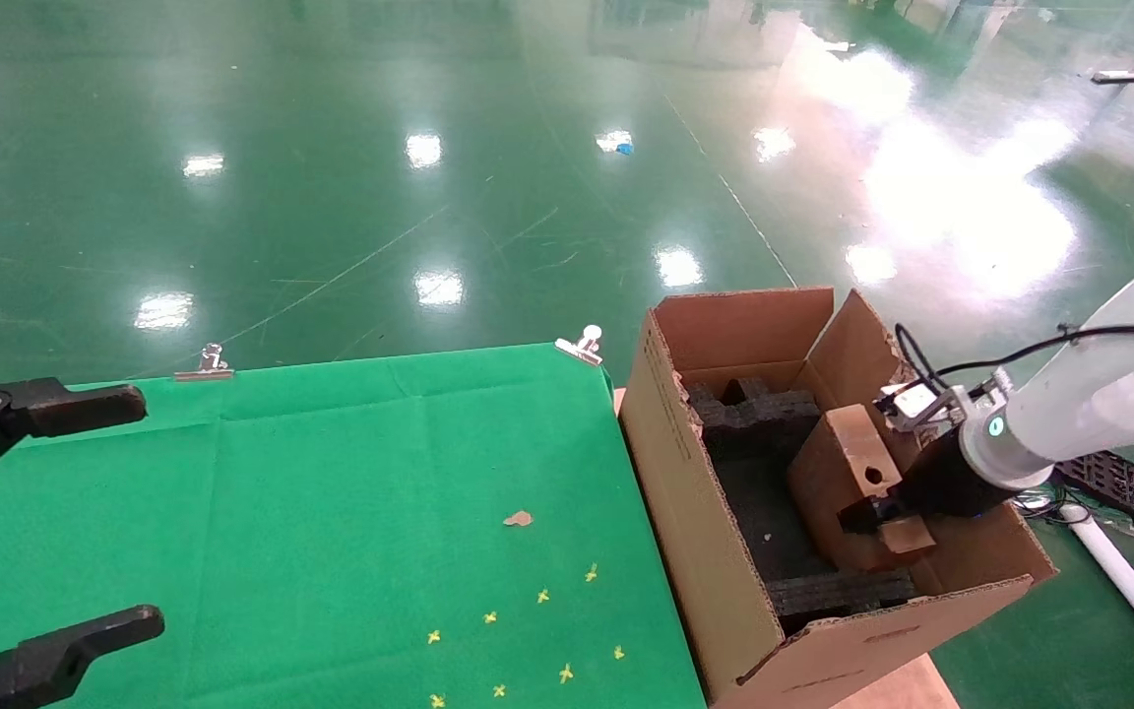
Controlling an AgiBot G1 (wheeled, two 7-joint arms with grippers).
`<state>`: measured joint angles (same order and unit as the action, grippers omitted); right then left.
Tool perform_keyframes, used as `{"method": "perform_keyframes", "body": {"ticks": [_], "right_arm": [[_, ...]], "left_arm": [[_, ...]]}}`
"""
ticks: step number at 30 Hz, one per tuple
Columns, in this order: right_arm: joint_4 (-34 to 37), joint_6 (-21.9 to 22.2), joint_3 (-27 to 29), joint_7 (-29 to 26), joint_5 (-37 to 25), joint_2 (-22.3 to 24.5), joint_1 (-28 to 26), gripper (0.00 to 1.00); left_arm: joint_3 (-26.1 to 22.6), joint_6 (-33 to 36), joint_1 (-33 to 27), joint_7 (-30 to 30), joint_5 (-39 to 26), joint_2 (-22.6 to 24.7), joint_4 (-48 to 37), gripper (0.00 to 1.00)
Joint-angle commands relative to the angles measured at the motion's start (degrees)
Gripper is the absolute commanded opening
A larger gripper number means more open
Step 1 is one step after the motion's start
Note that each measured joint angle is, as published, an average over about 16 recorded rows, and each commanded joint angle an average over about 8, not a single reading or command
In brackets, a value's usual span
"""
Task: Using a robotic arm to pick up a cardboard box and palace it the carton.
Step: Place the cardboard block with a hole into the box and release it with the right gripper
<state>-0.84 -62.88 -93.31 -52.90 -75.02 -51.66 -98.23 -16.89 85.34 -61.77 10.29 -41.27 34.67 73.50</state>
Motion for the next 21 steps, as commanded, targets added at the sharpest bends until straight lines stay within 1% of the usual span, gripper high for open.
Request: {"method": "perform_keyframes", "body": {"ticks": [1, 5, 6, 9, 21], "right_arm": [[-0.05, 2.12, 0.40, 0.50, 0.57, -0.09, 1.08, 0.49], [-0.12, 4.91, 0.76, 1.60, 1.06, -0.13, 1.74, 0.99], [-0.13, 5.23, 0.79, 1.82, 1.11, -0.12, 1.78, 1.00], [-0.04, 5.40, 0.83, 2.15, 1.15, -0.08, 1.66, 1.00], [0.58, 3.61, 0.58, 2.03, 0.80, 0.00, 0.94, 1.00]], "left_arm": [[-0.01, 0.00, 0.00, 0.00, 0.00, 0.00, 0.00, 1.00], [-0.02, -0.01, 0.00, -0.01, 0.01, -0.01, 0.00, 1.00], [-0.02, -0.01, -0.01, -0.01, 0.02, -0.01, 0.00, 1.00], [-0.03, -0.01, -0.01, -0.02, 0.02, -0.01, 0.00, 1.00], [-0.07, -0.03, -0.02, -0.04, 0.05, -0.03, 0.00, 1.00]]}}
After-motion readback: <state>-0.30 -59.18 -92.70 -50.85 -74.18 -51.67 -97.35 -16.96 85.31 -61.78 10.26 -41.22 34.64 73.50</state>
